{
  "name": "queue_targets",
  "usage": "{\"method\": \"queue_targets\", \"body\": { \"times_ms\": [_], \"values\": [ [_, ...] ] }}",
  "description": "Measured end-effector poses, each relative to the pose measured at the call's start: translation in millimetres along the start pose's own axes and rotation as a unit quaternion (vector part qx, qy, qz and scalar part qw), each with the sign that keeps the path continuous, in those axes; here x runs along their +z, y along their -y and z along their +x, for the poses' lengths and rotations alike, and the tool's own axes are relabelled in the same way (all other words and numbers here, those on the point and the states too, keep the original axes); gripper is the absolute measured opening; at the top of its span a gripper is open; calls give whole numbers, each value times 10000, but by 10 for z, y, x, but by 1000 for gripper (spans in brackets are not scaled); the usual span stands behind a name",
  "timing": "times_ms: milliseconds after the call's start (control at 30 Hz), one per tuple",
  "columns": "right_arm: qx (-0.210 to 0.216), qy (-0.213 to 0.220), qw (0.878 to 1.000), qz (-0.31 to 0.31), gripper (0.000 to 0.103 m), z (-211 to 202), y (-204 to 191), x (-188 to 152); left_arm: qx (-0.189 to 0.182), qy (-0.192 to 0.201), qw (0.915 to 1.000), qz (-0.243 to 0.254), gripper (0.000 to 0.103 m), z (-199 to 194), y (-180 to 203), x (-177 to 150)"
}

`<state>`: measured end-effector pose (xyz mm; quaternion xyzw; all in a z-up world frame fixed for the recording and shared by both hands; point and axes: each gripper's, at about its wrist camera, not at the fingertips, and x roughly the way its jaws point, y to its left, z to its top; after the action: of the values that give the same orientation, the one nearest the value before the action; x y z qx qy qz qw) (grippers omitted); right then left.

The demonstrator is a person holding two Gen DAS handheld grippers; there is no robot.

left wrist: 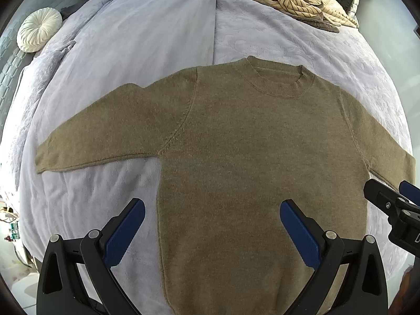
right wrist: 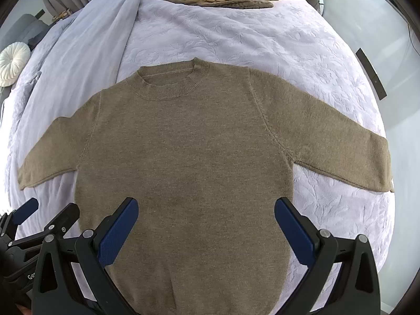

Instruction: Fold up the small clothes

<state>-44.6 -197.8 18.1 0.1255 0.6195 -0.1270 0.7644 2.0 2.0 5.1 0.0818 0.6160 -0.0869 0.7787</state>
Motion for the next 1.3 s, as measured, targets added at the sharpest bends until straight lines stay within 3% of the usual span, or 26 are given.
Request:
{"method": "queue_targets", "body": {
  "times_ms": [1300],
  "values": [
    [-30,2,10000,21,103,12,-37,-2,7,-26,10000,0,103,14,-49,-12]
  ]
}}
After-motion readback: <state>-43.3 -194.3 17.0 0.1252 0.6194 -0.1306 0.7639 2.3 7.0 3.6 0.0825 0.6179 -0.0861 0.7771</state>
